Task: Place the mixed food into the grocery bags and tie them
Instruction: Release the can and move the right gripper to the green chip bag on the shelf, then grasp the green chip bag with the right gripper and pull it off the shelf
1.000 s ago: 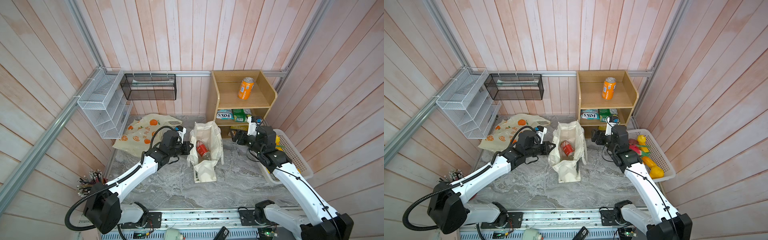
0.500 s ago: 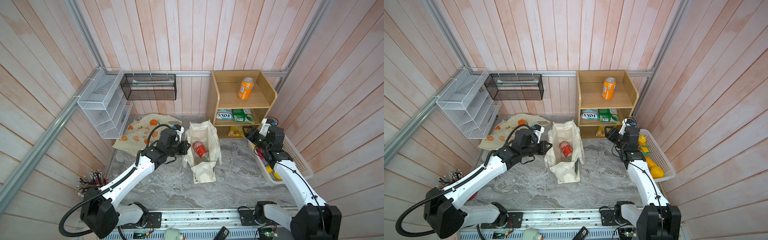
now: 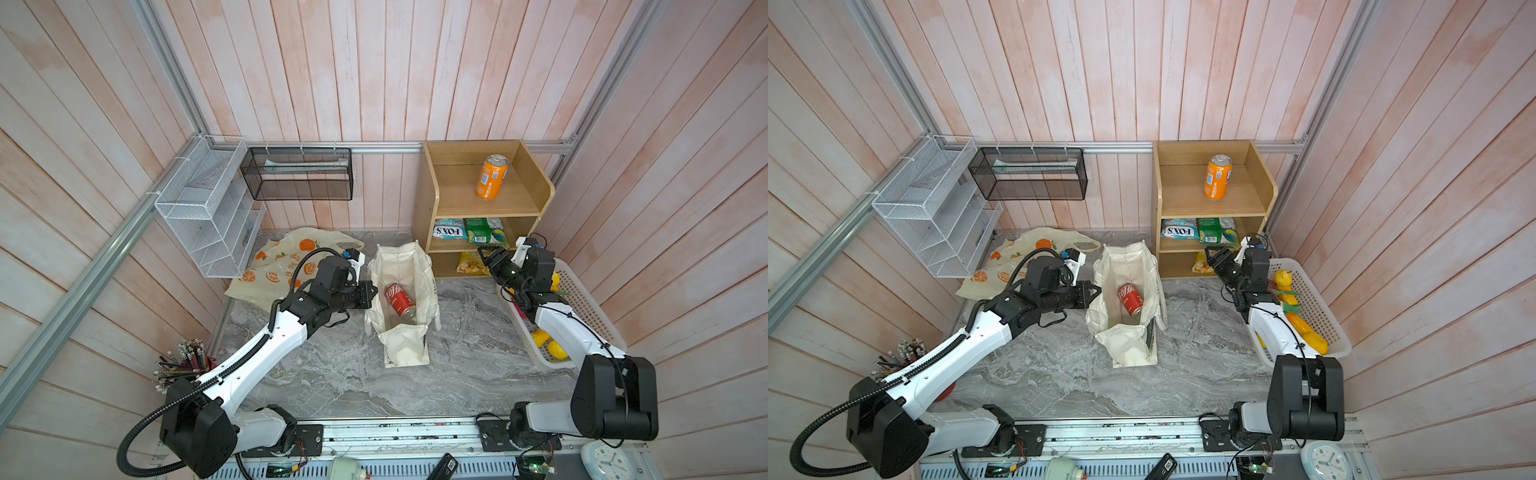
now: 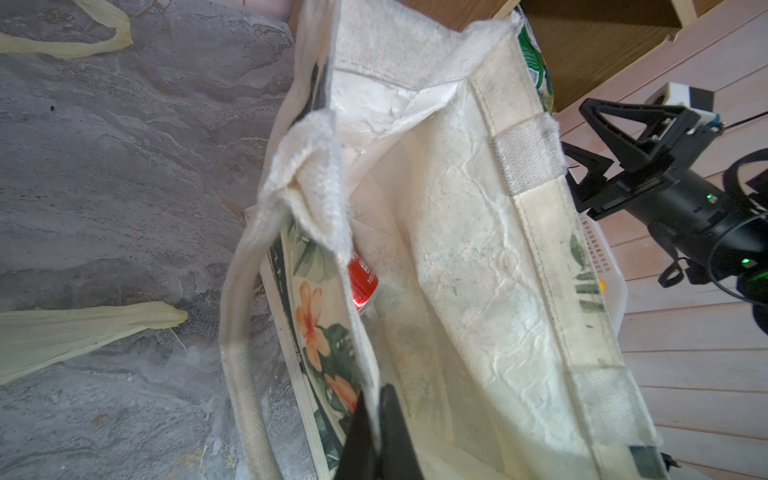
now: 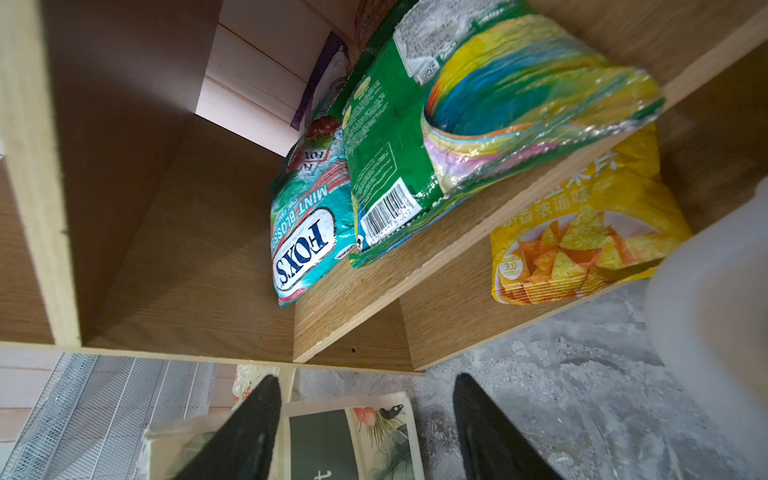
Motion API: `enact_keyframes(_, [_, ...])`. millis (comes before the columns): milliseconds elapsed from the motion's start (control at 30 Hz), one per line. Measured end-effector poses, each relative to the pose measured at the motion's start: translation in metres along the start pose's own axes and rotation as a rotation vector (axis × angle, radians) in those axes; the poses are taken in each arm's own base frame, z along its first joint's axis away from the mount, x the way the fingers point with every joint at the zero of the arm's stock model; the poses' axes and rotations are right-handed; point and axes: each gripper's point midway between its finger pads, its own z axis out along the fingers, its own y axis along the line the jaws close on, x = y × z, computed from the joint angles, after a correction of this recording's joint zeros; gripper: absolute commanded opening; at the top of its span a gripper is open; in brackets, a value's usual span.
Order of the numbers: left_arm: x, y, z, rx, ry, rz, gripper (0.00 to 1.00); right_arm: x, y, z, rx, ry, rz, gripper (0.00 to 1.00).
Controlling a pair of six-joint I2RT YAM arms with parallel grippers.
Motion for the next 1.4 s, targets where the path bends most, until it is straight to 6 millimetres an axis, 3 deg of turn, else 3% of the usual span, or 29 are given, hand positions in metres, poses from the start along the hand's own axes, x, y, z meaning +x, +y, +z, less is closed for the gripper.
enact_keyframes(400, [0.002, -0.002, 0.001, 0.026, -0.004, -0.005, 0.00, -0.017, 0.014, 0.024, -0.052, -0.002, 0.015, 0.65])
enact_keyframes(733, [0.001, -0.003, 0.002, 0.032, -0.006, -0.008, 0.00, -0.020, 0.005, 0.043, -0.041, 0.008, 0.037, 0.61])
enact_keyframes(1400, [0.001, -0.004, 0.002, 0.043, -0.010, -0.020, 0.00, -0.029, -0.006, 0.059, -0.054, 0.003, 0.093, 0.49])
